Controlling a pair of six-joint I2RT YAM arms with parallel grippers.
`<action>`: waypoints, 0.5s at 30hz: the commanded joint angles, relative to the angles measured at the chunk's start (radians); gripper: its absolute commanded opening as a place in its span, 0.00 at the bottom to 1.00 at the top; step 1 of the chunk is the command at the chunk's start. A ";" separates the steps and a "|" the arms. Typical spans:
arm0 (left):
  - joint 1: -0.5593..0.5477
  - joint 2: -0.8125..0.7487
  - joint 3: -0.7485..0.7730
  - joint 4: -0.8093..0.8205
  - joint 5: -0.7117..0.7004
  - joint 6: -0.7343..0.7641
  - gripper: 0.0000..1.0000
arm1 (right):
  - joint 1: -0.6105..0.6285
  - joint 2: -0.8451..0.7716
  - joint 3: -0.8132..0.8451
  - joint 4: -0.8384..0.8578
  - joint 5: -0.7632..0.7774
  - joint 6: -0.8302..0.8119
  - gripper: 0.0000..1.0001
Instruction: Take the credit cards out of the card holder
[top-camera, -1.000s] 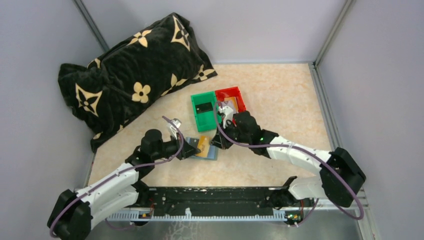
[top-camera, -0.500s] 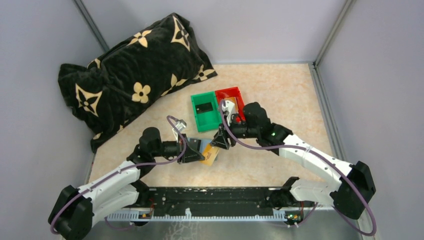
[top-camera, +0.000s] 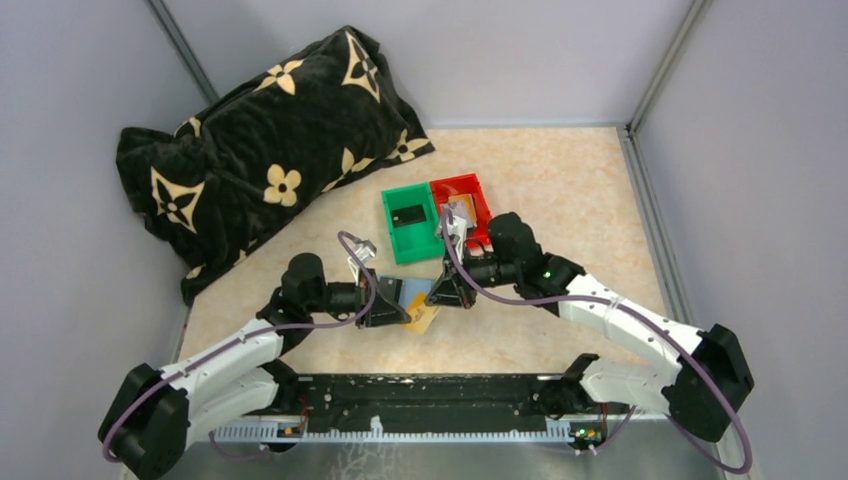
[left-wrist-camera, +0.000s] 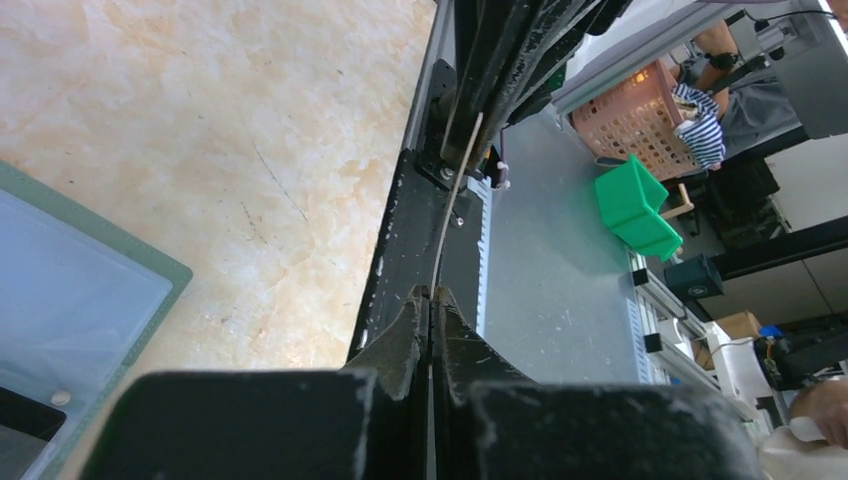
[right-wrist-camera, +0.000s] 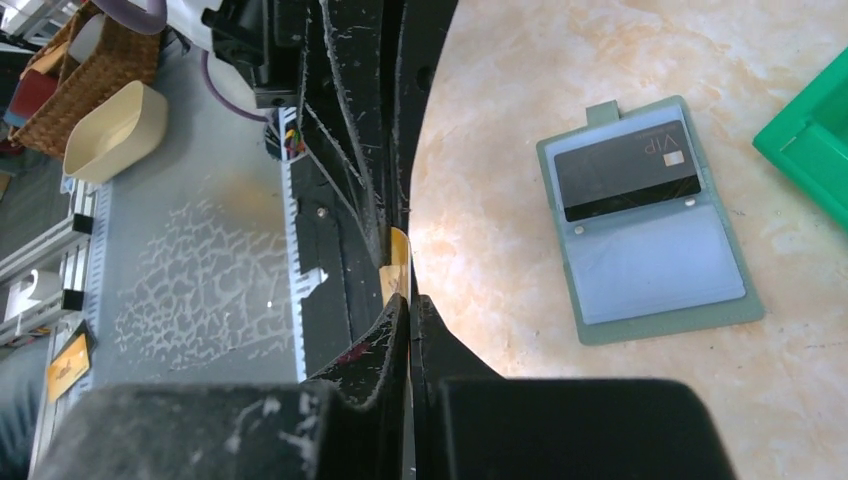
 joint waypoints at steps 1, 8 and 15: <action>-0.001 -0.035 0.050 -0.043 -0.067 0.042 0.08 | 0.000 -0.032 -0.002 0.076 -0.038 0.014 0.00; 0.000 -0.263 0.007 -0.301 -0.615 0.041 0.68 | -0.103 0.035 0.038 0.219 0.180 0.165 0.00; -0.001 -0.412 -0.068 -0.378 -0.825 -0.037 0.68 | -0.166 0.235 0.204 0.261 0.526 0.231 0.00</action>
